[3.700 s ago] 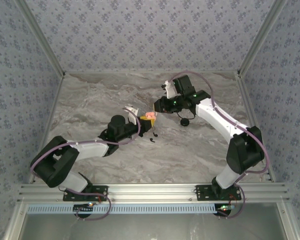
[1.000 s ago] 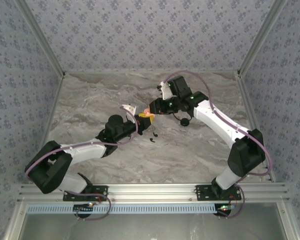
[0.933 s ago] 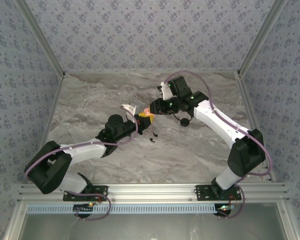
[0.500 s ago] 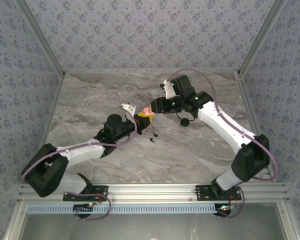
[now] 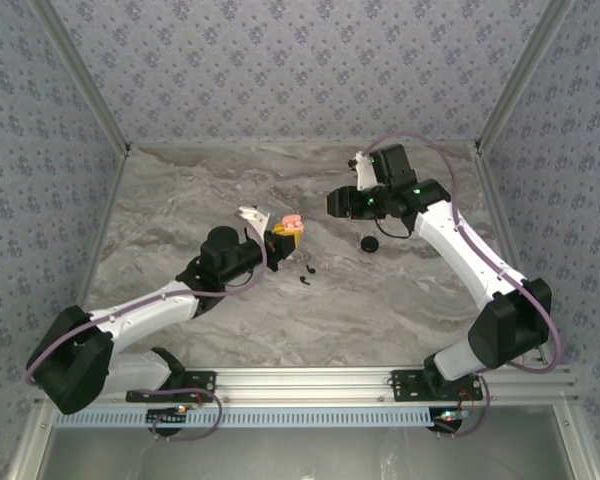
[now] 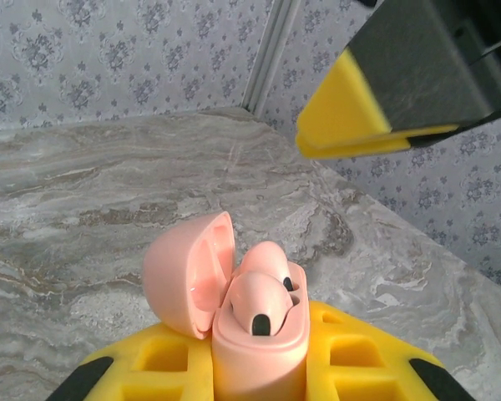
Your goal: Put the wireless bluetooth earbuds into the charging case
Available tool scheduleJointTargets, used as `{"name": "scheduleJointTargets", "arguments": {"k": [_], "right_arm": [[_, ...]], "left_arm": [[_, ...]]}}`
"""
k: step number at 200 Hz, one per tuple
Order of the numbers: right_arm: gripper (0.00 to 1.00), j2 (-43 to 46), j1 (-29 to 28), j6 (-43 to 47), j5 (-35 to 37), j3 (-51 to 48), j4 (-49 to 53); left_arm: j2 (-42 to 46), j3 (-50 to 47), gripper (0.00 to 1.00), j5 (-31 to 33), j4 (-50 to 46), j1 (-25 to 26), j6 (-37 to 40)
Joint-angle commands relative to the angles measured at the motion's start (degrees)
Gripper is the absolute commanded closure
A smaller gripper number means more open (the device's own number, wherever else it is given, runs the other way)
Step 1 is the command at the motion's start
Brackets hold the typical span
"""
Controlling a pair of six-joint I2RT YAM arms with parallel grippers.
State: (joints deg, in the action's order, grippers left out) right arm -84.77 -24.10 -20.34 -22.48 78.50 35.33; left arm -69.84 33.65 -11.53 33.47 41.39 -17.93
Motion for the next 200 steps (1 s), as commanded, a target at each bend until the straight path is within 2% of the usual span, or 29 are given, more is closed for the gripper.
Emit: {"name": "scheduleJointTargets", "arguments": {"k": [1,71,163,200], "right_arm": [[0.5,1.57,1.14,1.57,-2.28,-2.04,-0.61],[0.54,1.56,3.71,1.1,-7.48,-6.6,-6.22],[0.76,-1.34,3.7,0.74,-18.4,-6.77,-11.92],[0.81,-2.5,2.83,0.14,-21.41,-5.76,-13.21]], "left_arm": [[2.59,2.59,0.95,-2.75,-1.36,-0.09,1.88],[4.66,5.08,0.94,-12.43,-0.18,-2.6,-0.4],[4.35,5.43,0.94,-21.06,7.27,-3.77,-4.89],[2.89,5.91,0.94,-22.49,9.13,-3.77,-5.97]]}}
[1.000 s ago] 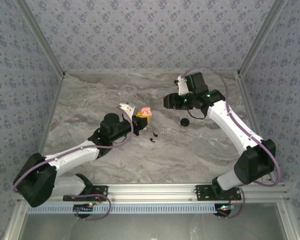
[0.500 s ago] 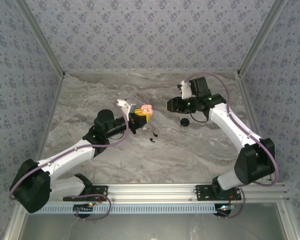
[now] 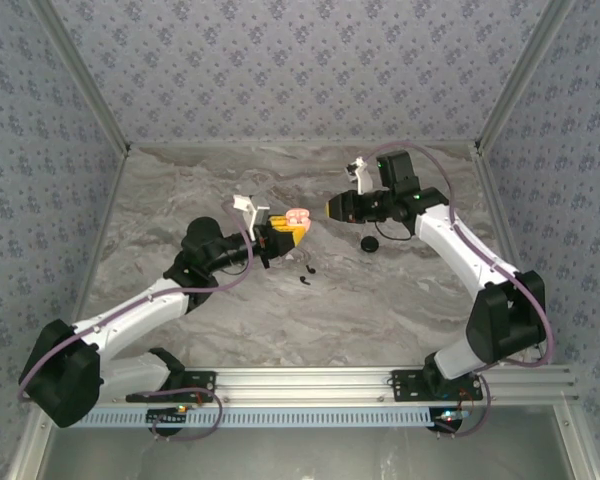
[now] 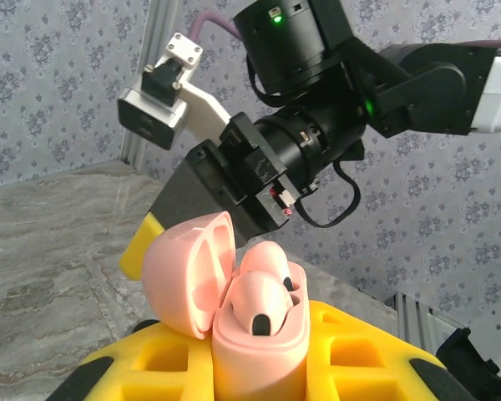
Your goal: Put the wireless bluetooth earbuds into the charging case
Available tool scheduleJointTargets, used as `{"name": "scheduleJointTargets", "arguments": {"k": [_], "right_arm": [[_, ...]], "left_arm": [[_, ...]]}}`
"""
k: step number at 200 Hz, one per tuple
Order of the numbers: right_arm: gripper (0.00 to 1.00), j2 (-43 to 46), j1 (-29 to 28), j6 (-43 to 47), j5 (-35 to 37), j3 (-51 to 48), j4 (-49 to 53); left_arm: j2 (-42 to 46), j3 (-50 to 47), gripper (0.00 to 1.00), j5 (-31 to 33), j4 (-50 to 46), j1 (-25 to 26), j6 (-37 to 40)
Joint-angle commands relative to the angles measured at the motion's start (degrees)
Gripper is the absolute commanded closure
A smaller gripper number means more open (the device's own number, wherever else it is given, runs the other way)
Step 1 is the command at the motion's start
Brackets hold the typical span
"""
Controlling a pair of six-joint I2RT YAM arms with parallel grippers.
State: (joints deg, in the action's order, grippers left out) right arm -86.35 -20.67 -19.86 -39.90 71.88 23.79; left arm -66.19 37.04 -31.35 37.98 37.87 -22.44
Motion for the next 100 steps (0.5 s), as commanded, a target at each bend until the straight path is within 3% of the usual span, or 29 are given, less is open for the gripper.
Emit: {"name": "scheduleJointTargets", "arguments": {"k": [1,100], "right_arm": [[0.81,-0.97,-0.65,-0.35,-4.06,0.93,-1.66],[0.87,0.29,-3.09,-2.99,-12.42,1.59,-8.18]], "left_arm": [[-0.77,2.56,0.94,-2.66,4.64,-0.25,-1.47],[-2.95,2.95,0.95,-3.01,6.13,-0.25,-2.44]]}}
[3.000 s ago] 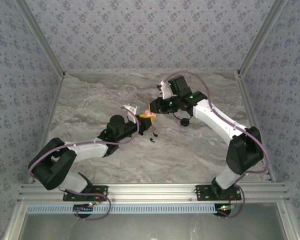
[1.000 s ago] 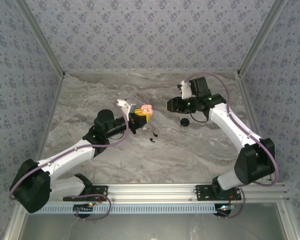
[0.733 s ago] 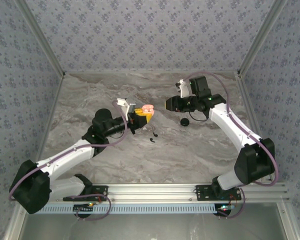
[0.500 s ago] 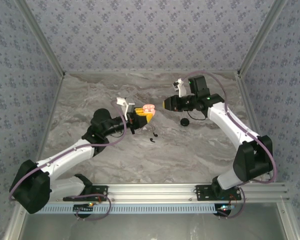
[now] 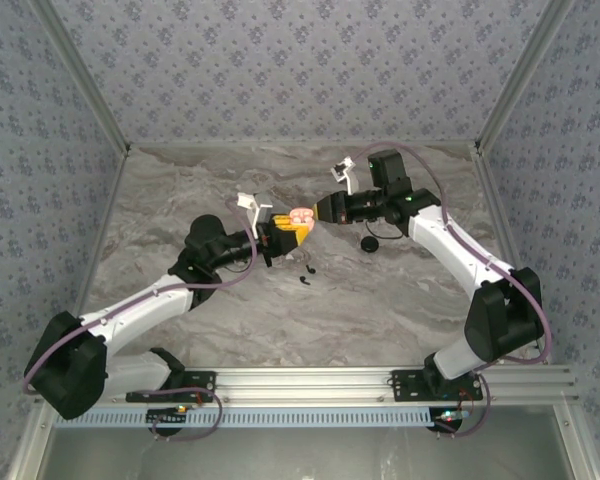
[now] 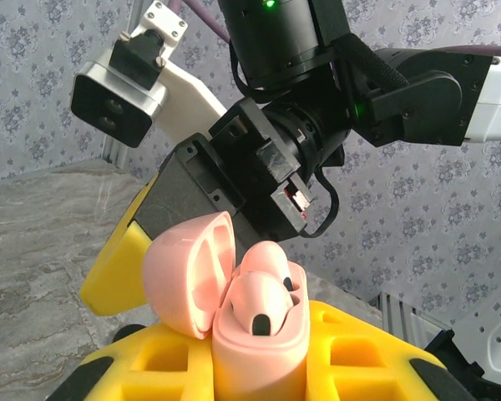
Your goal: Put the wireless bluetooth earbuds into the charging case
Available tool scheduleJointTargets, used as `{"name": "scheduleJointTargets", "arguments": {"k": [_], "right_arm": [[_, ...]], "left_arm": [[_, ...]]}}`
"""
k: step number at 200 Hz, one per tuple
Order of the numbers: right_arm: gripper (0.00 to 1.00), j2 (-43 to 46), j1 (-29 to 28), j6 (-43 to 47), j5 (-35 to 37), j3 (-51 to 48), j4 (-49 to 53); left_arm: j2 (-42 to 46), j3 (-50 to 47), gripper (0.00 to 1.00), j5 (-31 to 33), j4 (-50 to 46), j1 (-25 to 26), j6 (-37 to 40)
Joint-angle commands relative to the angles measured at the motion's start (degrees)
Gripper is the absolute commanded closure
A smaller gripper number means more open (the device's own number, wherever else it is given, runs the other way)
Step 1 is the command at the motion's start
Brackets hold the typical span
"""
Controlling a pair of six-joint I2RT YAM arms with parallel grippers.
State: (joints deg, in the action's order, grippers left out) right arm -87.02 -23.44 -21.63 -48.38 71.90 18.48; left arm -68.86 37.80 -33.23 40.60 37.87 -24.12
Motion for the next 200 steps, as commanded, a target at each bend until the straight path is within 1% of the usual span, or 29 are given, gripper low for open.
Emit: {"name": "scheduleJointTargets", "arguments": {"k": [1,64,100,175,200], "right_arm": [[0.87,1.02,-0.34,-1.22,-4.02,1.57,-2.94],[0.87,2.3,-0.36,-2.44,-7.58,1.29,-6.05],[0.87,3.85,-0.35,-3.18,-9.01,0.72,-8.08],[0.87,5.92,-0.52,-2.98,-11.52,0.57,-8.81],[0.87,6.41,-0.93,-1.42,-11.7,0.73,-7.12]], "left_arm": [[-0.3,2.23,0.95,-1.18,3.52,-0.25,-0.8],[-1.38,1.51,0.94,-1.44,5.96,-0.27,-2.59],[-1.46,0.98,0.95,-0.95,5.72,-0.25,-2.78],[-1.45,0.35,0.94,-0.34,5.59,-0.34,-2.86],[-1.45,0.4,0.94,0.22,5.28,-0.39,-2.87]]}}
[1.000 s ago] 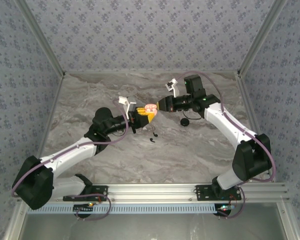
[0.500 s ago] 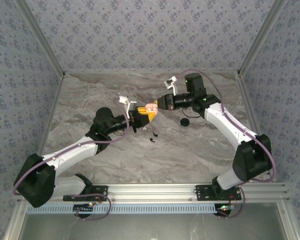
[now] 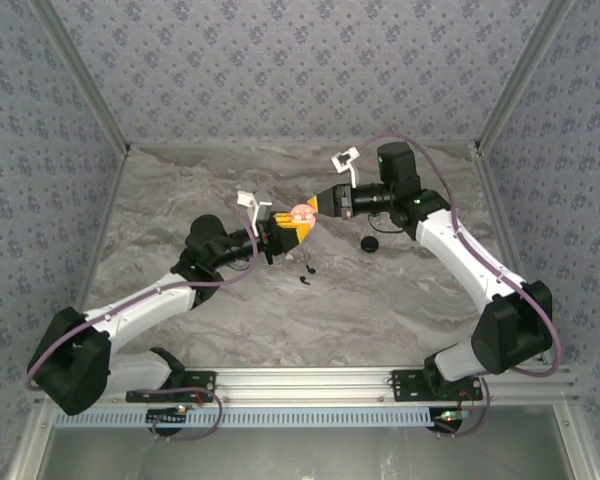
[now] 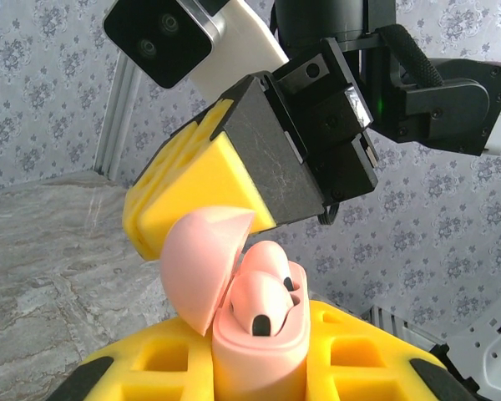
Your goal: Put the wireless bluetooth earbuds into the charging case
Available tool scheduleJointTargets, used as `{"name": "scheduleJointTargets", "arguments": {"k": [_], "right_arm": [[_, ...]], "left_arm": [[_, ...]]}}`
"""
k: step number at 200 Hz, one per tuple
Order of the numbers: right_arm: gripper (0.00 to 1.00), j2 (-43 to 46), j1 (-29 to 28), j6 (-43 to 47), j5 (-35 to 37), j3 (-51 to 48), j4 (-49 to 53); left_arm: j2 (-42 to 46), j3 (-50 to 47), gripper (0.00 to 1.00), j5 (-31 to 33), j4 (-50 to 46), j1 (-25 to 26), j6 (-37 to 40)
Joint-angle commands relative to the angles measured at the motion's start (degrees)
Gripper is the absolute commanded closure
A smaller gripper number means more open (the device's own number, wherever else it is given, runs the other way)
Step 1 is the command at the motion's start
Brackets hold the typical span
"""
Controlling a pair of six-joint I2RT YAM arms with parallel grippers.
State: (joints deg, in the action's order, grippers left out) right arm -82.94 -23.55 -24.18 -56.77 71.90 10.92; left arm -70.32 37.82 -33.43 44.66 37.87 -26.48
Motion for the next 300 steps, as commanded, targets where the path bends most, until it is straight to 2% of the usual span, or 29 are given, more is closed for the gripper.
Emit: {"name": "scheduleJointTargets", "arguments": {"k": [1,51,74,124,144,175,204,226,300], "right_arm": [[0.87,2.37,-0.81,1.19,-3.32,0.72,0.56],[0.87,3.7,-0.49,4.65,0.05,1.08,5.39],[0.86,3.79,-0.28,6.46,6.85,1.95,9.96],[0.85,3.58,1.24,7.8,24.33,2.77,18.38],[0.85,4.0,2.42,6.94,29.05,1.62,19.3],[0.85,4.86,4.1,6.73,32.14,-0.53,20.68],[0.85,6.25,5.24,6.82,33.03,-2.74,21.41],[0.84,7.06,5.92,6.69,33.52,-5.01,21.8],[0.83,8.36,6.92,5.91,38.55,-8.69,24.51]], "left_arm": [[0.01,0.35,0.94,0.49,1.22,-0.36,-0.55],[0.1,0.76,0.94,1.39,-0.53,-0.79,-0.37],[0.1,1.64,0.94,2.84,-3.35,-0.81,0.23],[-1.68,8.77,0.89,11.72,-21.07,-0.92,3.32],[-3.5,11.45,0.87,16.33,-25.72,-0.92,3.43],[-8.19,16.68,0.86,20.42,-32.55,-1.89,1.99],[-14.64,24.34,0.86,21.21,-42.31,-4.16,-1.42],[-20.94,31.16,0.87,18.95,-49.98,-6.57,-4.04],[-38.36,45.31,0.87,14.53,-54.9,-9.87,-6.67]]}}
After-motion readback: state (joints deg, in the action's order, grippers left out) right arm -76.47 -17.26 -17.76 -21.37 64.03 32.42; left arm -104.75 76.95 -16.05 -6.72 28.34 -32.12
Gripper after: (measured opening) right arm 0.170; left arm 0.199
